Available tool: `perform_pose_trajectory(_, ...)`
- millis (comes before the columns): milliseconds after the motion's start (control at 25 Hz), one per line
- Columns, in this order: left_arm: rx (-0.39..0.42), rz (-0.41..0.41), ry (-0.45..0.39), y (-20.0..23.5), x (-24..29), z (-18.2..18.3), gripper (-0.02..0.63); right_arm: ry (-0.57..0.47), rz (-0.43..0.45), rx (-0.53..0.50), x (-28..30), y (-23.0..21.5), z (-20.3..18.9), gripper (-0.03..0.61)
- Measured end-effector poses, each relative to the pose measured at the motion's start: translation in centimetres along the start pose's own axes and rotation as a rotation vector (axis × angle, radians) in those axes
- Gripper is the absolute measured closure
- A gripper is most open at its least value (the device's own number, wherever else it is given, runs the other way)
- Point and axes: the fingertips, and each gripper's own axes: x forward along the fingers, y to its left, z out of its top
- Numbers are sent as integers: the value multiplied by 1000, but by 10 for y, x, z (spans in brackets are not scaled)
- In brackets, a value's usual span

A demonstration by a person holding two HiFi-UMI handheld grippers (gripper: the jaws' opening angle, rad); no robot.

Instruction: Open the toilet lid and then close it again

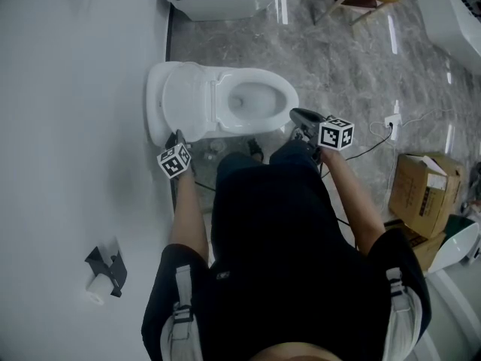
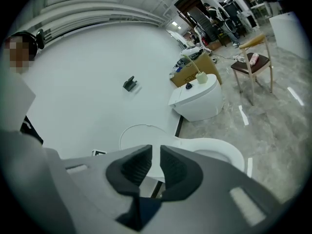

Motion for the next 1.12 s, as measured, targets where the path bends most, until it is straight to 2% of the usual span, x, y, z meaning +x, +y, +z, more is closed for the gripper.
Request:
perform_pose_trajectory(360,-30,-14,14,12,4,-2,552,-55,10,85,3,-4,3,523)
perform_pose_trajectory(680,7,-30,-2,0,1,-4,552,-42,9,80,2,-3,-5,523)
perform_pose_trajectory(1120,74,-123,-7,-30,-5,-5,550,-31,19,83,1,1,-15,523)
